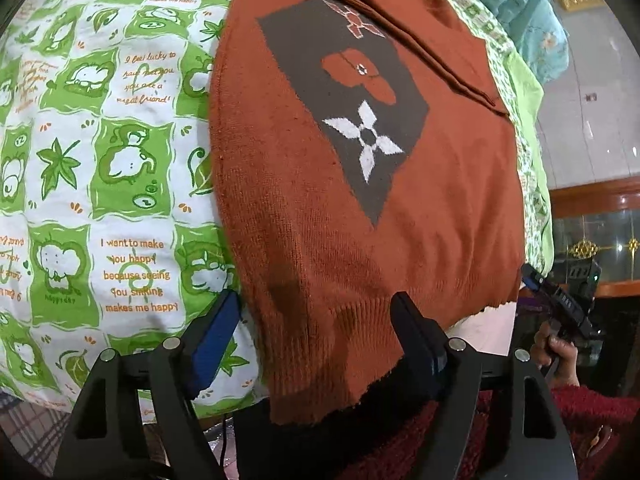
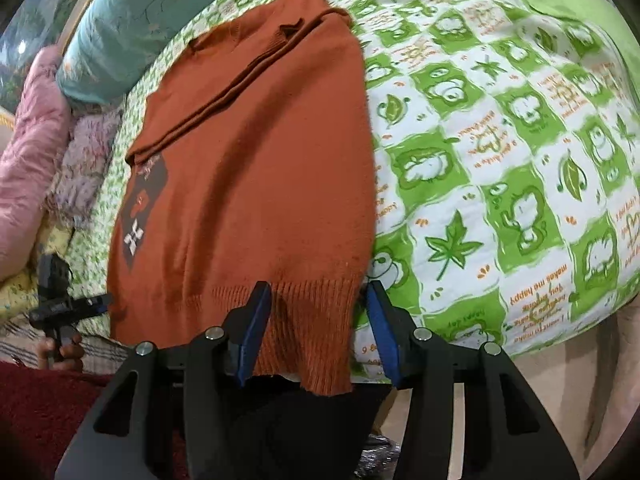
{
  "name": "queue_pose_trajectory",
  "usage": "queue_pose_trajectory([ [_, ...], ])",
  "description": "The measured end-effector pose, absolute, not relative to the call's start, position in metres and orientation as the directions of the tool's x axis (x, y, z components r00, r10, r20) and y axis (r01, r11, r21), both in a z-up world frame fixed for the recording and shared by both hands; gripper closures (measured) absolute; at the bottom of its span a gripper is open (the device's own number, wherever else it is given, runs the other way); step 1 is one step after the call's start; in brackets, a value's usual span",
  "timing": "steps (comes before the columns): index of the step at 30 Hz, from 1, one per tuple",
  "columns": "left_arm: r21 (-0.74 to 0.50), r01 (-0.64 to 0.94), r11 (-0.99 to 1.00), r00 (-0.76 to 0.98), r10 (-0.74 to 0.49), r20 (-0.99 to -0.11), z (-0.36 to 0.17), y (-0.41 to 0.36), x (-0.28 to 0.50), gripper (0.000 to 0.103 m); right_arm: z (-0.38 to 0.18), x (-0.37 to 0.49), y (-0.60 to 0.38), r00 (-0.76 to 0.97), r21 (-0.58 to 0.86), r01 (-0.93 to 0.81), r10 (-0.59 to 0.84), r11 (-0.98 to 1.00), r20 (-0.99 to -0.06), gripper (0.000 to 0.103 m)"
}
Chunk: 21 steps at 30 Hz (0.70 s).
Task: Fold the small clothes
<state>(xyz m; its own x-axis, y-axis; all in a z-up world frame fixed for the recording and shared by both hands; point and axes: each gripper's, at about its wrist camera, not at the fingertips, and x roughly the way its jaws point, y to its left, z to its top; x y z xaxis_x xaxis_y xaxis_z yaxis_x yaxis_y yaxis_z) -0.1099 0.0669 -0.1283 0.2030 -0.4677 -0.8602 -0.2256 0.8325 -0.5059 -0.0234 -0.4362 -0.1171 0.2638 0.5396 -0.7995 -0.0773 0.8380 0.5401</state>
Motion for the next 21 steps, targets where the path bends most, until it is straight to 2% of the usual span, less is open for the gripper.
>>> queue_pose_trajectory([
  [3, -0.509, -0.215, 0.834, 0.195, -0.474, -0.859, -0.13, 0.071, -0.11, 0.027, -0.12, -0.02, -0.44, 0.263, 0.567, -0.064, 0.562, 0.821, -0.784, 0.055],
  [5, -0.494, -0.194, 0.848, 0.184, -0.463, -0.867, -0.129, 0.067, -0.109, 0.028, -0.123, -0.017, -0.435, 0.241, 0.567, -0.077, 0.568, 0.82, -0.787, 0.062],
  [6, -0.481, -0.182, 0.857, 0.183, -0.452, -0.873, -0.128, 0.064, -0.109, 0.036, -0.125, -0.016, -0.431, 0.216, 0.566, -0.087, 0.57, 0.82, -0.793, 0.089],
  [7, -0.451, -0.166, 0.877, 0.185, -0.422, -0.888, -0.126, 0.062, -0.11, 0.045, -0.127, -0.015, -0.429, 0.193, 0.572, -0.084, 0.576, 0.816, -0.794, 0.095],
  [8, -0.424, -0.159, 0.892, 0.187, -0.395, -0.9, -0.126, 0.062, -0.111, 0.073, -0.127, -0.015, -0.43, 0.193, 0.575, -0.085, 0.58, 0.814, -0.792, 0.096],
  [9, -0.406, -0.164, 0.899, 0.187, -0.376, -0.908, -0.126, 0.065, -0.114, 0.093, -0.124, -0.017, -0.433, 0.198, 0.578, -0.087, 0.583, 0.812, -0.788, 0.096],
  [14, -0.516, -0.26, 0.816, 0.251, -0.459, -0.852, -0.131, 0.088, -0.132, 0.097, -0.127, -0.026, -0.461, 0.21, 0.602, -0.003, 0.589, 0.799, -0.781, 0.097],
  [18, -0.543, -0.26, 0.799, 0.286, -0.473, -0.833, -0.121, 0.086, -0.133, 0.097, -0.115, -0.028, -0.465, 0.229, 0.673, 0.003, 0.654, 0.74, -0.721, 0.097],
  [21, -0.578, -0.237, 0.781, 0.328, -0.496, -0.804, -0.104, 0.086, -0.132, 0.097, -0.094, -0.021, -0.463, 0.273, 0.739, -0.021, 0.715, 0.673, -0.643, 0.097],
])
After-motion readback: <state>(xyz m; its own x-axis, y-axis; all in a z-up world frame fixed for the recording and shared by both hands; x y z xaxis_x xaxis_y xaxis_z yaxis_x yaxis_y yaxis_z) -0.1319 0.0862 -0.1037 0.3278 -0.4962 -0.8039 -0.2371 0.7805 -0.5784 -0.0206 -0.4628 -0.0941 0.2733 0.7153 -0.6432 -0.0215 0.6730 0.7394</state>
